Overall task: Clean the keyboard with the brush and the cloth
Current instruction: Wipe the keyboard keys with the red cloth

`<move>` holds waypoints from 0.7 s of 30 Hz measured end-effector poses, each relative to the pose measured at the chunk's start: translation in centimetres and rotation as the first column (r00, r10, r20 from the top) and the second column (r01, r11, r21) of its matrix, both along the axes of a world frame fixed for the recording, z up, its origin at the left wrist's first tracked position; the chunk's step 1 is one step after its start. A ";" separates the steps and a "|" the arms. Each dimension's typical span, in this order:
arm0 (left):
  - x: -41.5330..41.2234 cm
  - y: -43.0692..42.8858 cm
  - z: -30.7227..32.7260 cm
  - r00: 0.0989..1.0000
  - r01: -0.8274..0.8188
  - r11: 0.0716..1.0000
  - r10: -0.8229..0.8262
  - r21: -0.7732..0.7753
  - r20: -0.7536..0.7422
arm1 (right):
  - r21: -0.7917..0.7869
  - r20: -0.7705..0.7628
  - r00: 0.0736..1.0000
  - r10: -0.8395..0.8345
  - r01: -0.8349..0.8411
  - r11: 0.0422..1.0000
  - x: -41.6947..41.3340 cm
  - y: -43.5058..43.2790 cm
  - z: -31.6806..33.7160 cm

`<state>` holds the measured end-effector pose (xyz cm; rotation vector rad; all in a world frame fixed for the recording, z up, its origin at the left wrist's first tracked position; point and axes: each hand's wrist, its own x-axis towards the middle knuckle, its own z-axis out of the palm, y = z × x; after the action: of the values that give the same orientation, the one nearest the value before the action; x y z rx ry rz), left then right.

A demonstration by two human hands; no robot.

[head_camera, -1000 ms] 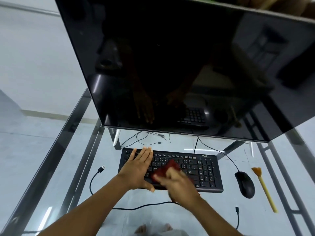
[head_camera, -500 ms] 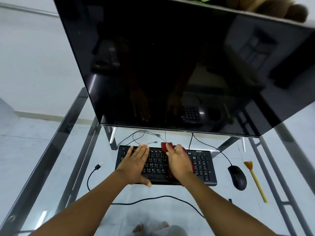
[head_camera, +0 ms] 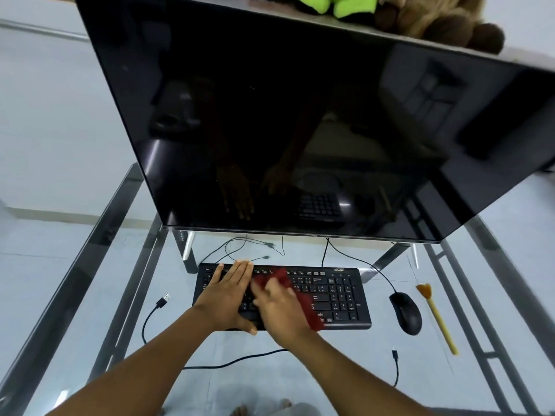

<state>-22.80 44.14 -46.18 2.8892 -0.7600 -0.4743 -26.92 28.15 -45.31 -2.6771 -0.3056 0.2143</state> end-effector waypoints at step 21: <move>-0.8 6.0 -0.1 0.978 -0.208 0.978 0.208 -0.031 0.007 | -0.235 0.056 0.993 -0.100 0.111 0.966 0.6 -4.7 -0.7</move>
<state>-23.64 50.18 -46.31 2.9021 -0.4537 -0.4193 -26.30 23.50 -45.98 -2.9292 -0.1578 0.1687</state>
